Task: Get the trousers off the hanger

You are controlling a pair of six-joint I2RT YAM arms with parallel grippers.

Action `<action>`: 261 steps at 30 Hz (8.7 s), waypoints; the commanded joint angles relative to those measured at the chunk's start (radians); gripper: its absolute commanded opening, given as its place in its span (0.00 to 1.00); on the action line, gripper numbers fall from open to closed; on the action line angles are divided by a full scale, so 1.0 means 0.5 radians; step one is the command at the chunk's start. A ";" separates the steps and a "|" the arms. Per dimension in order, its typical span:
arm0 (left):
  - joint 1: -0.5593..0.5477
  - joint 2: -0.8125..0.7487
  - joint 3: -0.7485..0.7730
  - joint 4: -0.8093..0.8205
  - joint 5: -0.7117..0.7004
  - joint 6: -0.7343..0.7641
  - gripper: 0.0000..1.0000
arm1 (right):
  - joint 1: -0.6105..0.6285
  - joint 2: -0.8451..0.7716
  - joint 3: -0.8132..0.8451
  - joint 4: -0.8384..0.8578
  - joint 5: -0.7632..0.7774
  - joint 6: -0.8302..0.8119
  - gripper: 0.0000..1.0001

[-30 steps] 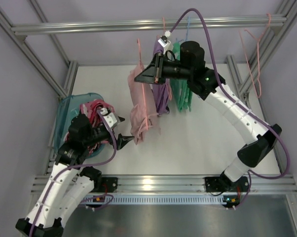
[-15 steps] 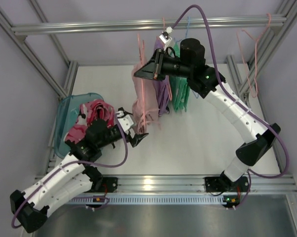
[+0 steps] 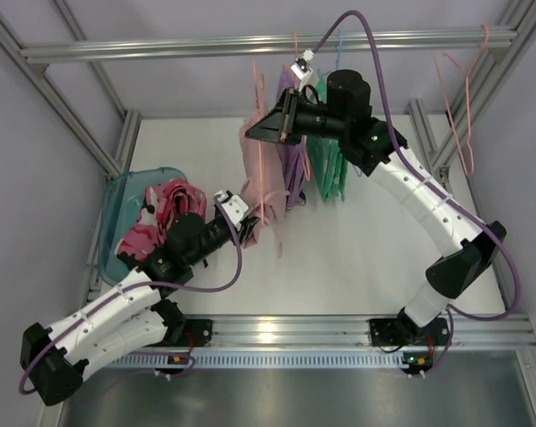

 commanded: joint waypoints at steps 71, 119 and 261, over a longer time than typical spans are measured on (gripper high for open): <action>1.828 -0.521 1.502 -0.991 -1.371 -0.287 0.00 | 0.064 -0.470 -0.771 -0.065 -0.117 -0.735 0.00; 1.828 -0.346 0.568 -1.147 0.315 -0.456 0.98 | 0.080 -1.191 -0.703 -1.147 -0.114 -1.502 0.00; 1.061 -0.227 1.302 -0.831 0.776 -0.532 0.97 | -1.043 -1.979 -0.513 -1.163 0.020 -1.625 0.00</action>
